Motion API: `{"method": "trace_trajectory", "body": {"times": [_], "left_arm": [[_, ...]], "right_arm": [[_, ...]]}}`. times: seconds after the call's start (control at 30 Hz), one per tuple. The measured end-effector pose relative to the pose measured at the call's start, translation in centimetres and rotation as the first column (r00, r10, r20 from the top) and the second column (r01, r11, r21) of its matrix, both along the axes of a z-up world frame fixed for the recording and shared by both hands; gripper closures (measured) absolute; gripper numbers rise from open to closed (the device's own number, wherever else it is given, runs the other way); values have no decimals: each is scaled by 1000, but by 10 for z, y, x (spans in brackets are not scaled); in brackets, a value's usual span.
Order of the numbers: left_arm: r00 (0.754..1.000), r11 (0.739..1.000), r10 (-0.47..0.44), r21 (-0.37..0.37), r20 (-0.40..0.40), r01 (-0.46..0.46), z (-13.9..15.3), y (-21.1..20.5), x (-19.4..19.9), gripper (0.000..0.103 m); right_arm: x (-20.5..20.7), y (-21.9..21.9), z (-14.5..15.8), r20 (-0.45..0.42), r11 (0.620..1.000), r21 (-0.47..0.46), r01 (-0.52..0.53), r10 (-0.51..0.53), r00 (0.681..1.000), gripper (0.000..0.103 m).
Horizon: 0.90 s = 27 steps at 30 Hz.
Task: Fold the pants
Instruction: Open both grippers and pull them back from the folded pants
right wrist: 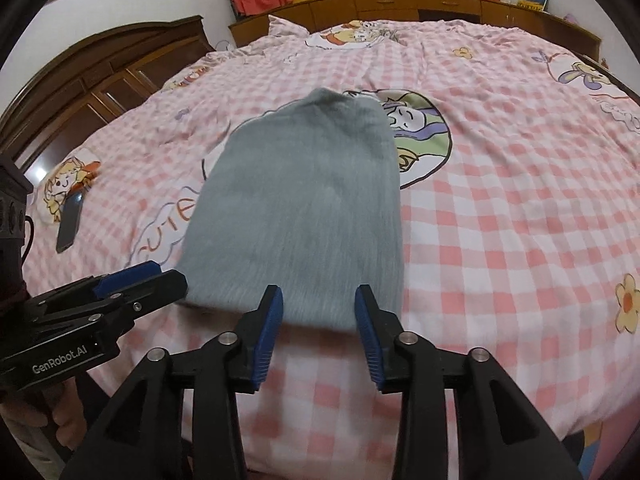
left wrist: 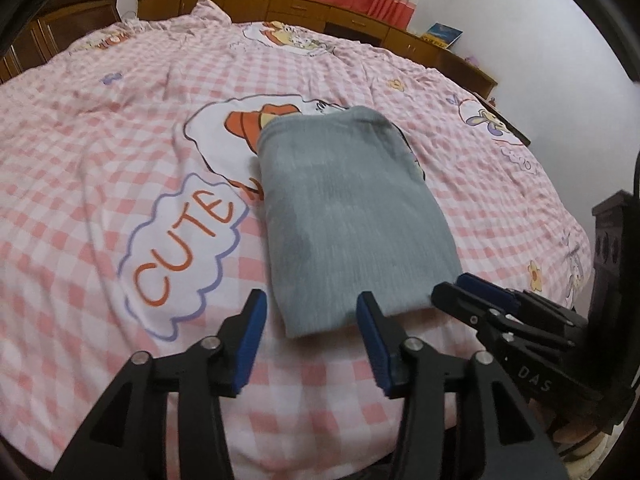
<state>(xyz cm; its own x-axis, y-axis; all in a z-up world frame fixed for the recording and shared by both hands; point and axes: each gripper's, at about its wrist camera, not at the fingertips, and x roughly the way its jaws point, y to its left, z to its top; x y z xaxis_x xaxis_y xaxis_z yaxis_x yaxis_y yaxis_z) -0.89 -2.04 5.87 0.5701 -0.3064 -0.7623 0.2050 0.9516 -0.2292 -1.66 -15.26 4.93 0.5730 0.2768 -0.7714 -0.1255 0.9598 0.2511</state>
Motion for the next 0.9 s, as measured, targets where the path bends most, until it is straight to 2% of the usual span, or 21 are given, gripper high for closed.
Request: {"method": "trace_trajectory", "body": {"times": [0.07,0.23,0.37,0.5,0.6,0.67,0.77,0.9], "left_arm": [[1000,1000,10,14,11,-11,4,0,-7,40],[999,998,39,45,12,-39,3,-1,-17,27],[998,986,62,153,20,-64,-3,-9,-15,25],[996,984,91,152,-3,-89,-13,-11,-10,22],[991,974,130,192,-37,-121,-26,-11,-5,18],[989,973,138,192,-51,-126,-32,-8,-2,18],[988,982,130,147,-79,-117,-38,-6,3,18],[989,986,126,116,-81,-117,-41,-8,7,15]], "right_arm": [[-6,0,3,5,1000,-6,7,-7,1000,57],[-16,-3,6,-2,999,-25,29,-29,1000,49],[-16,-9,3,-10,996,-65,53,-54,999,49],[-16,-17,-3,-20,993,-93,68,-70,997,48],[-15,-23,-13,-40,992,-92,84,-88,995,48],[-15,-24,-16,-38,992,-93,88,-92,995,48],[-14,-23,-20,-34,990,-104,93,-97,995,47],[-11,-18,-28,-48,989,-127,80,-87,995,45]]}}
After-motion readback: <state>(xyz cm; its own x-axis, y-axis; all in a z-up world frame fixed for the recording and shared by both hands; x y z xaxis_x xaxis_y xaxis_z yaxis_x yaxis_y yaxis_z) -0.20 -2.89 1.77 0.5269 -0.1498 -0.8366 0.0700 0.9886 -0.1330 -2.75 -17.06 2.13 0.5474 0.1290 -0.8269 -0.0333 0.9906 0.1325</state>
